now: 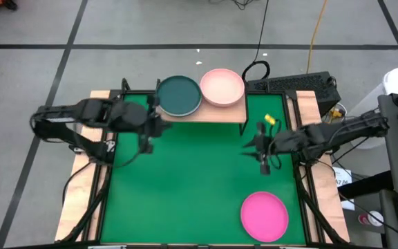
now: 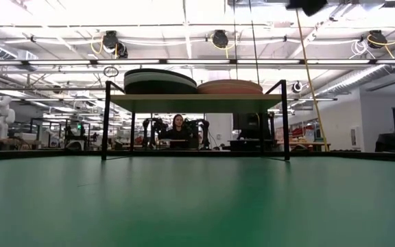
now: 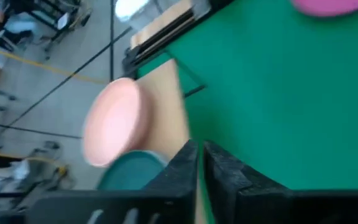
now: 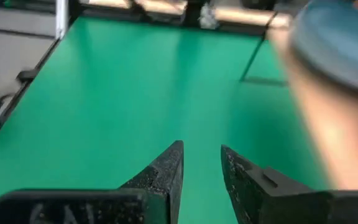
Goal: Place and stack plates onto a shelf
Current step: Stack the pink plate on top of the light yellow plate on the shelf
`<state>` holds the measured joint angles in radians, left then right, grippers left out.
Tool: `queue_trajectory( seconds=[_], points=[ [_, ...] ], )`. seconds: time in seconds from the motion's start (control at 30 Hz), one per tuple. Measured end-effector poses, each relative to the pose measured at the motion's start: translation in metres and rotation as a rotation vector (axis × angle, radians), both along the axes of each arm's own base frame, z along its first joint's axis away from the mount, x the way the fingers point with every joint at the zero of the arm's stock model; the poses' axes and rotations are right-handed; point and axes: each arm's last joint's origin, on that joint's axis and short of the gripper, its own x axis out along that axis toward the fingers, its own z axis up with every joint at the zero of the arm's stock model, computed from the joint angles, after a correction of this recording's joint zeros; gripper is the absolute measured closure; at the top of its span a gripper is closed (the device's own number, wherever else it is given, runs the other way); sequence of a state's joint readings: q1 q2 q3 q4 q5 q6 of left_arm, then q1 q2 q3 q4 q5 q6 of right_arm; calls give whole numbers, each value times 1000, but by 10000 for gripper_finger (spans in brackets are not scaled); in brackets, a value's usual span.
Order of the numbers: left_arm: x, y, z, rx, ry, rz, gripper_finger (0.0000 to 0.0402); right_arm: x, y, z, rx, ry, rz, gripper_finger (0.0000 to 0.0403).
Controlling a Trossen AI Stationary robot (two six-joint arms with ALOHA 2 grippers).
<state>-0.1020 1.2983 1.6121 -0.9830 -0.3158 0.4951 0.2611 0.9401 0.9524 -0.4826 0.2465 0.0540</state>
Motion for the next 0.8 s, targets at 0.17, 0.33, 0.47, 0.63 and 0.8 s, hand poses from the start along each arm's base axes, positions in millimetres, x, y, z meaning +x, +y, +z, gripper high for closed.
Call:
queue_trajectory(
  seconds=[0.17,0.33,0.47,0.63,0.8],
  points=[
    [-28,-25,-27,-120,-91,-56,397,-2,16,-45,112,55,70,310],
    [-47,-40,-60,-212,-254,-131,399,-7,30,-82,131,170,99,310],
    [-54,-45,-87,-278,-453,-175,399,-7,40,-98,155,293,111,310],
    [-55,-47,-120,-329,-600,-193,399,-9,48,-113,322,483,97,310],
    [-52,-48,-143,-351,-684,-199,399,-11,56,-121,469,603,52,310]
  ],
)
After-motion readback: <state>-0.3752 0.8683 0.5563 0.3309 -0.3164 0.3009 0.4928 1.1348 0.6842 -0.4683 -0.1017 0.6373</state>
